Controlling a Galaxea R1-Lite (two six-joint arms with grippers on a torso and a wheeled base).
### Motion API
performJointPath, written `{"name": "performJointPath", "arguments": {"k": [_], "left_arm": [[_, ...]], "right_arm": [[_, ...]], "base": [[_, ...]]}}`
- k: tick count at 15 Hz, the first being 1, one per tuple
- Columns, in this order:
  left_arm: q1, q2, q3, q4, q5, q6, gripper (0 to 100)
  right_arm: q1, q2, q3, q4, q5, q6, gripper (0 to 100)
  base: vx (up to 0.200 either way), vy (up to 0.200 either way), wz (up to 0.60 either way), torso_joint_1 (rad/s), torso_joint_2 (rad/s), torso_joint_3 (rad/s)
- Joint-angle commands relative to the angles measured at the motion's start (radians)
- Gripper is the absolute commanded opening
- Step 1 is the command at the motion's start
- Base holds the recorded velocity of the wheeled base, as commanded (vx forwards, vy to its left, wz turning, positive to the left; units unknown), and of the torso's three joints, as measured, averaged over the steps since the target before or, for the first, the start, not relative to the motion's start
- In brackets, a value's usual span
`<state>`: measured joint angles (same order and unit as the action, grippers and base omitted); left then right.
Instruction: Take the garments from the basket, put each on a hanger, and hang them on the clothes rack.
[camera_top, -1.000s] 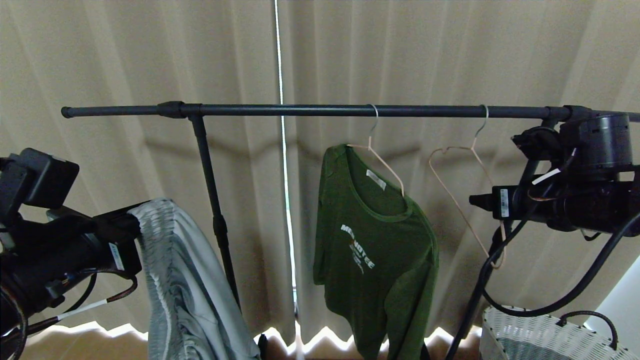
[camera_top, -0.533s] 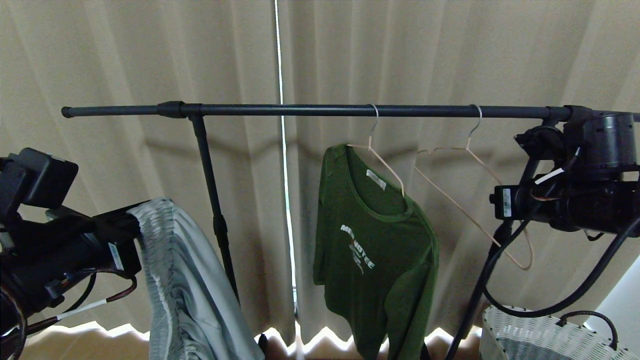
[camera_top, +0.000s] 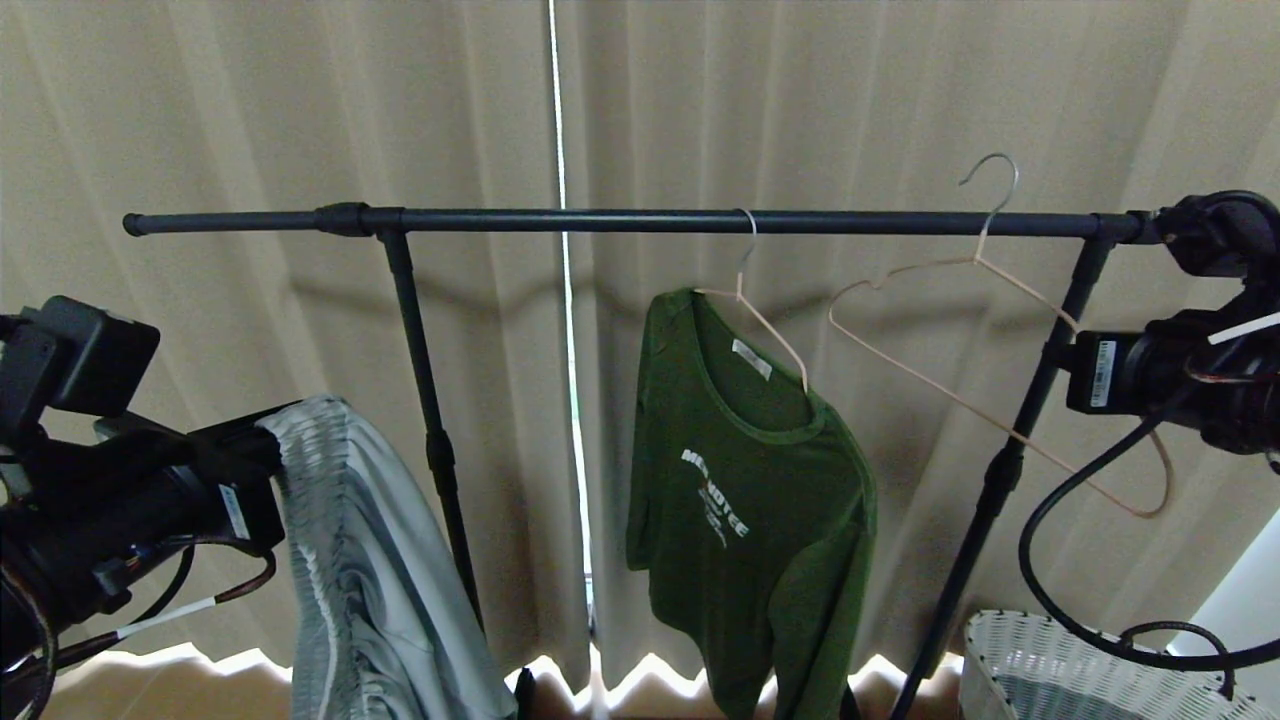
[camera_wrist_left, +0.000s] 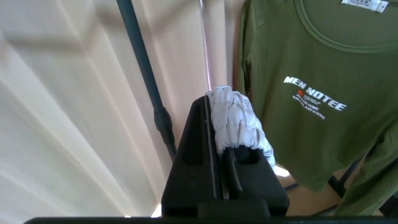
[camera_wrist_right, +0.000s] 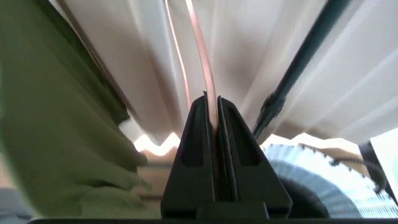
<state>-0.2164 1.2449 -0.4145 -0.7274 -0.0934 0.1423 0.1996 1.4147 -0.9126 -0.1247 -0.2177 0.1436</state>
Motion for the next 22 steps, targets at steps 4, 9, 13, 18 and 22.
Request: {"name": "performJointPath", "arguments": {"k": [4,9,13,18,22], "left_arm": [[0.014,0.001,0.005,-0.026,0.001,-0.003,0],[0.029,0.001,0.008,-0.027,0.001,0.003,0],[0.026,0.024,0.009,-0.026,0.001,0.003,0],[0.029,0.015,0.036,-0.027,0.001,0.003,0],[0.032,0.010,0.086,-0.029,0.003,-0.009,0]], "right_arm": [[0.000,-0.160,0.133,-0.041,0.004,-0.036,0],[0.003,-0.255,0.245,-0.098,0.006,-0.064,0],[0.004,-0.336,0.360,-0.155,0.011,-0.064,0],[0.004,-0.451,0.474,-0.153,0.058,-0.065,0],[-0.002,-0.499,0.520,-0.148,0.061,-0.113,0]], "base": [[0.000,0.000,0.00,0.000,0.00,0.000],[-0.120,0.000,0.00,0.003,0.00,0.002],[-0.200,0.000,0.00,0.000,0.00,0.004],[-0.120,0.000,0.00,0.004,0.00,-0.001],[0.000,0.000,0.00,0.000,0.00,0.000]]}}
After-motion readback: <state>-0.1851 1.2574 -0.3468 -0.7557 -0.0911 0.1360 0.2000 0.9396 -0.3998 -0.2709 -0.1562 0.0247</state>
